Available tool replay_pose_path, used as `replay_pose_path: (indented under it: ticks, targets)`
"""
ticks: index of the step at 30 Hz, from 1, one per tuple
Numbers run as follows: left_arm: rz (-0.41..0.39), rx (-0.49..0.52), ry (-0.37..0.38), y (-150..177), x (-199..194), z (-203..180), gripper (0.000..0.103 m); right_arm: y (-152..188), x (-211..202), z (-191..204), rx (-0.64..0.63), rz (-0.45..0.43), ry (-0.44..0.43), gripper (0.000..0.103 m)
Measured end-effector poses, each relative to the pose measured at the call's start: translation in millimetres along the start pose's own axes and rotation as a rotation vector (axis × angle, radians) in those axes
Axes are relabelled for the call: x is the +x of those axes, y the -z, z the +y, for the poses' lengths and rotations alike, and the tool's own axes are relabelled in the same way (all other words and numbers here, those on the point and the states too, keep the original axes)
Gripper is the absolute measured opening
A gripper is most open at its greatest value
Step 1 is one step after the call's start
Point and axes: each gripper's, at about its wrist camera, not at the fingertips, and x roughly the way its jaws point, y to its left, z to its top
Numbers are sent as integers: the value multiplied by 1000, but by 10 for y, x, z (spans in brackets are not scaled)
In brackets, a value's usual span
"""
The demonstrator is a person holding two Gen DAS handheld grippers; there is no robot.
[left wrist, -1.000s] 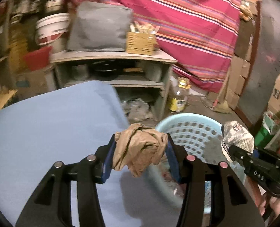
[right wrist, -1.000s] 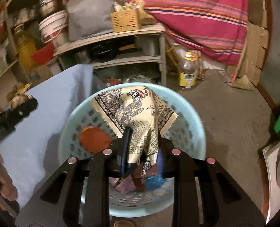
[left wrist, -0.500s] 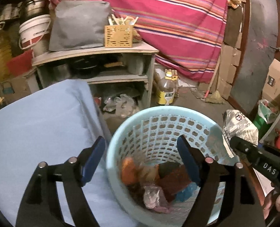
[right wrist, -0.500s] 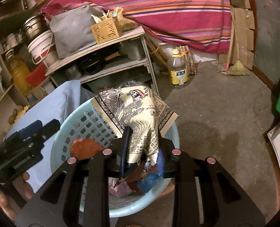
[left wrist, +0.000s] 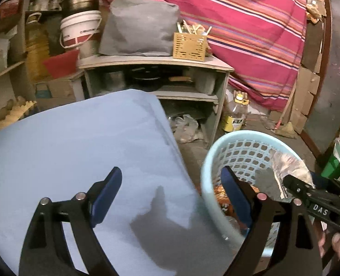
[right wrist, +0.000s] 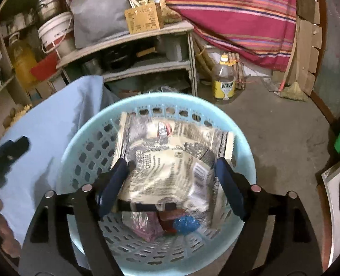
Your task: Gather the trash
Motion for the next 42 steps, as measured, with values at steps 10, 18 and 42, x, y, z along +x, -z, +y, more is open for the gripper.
replay_pose_path:
  ticks: [10, 18, 42]
  targets:
    - [-69, -22, -59, 192, -637, 516, 93, 115, -253, 129, -8, -68, -46, 99]
    - [-140, -12, -154, 582, -1390, 951, 99, 503, -757, 674, -79, -186, -44, 99]
    - [-190, -121, -359, 2022, -2256, 2110, 99, 1734, -1412, 2281, -253, -314, -193, 99]
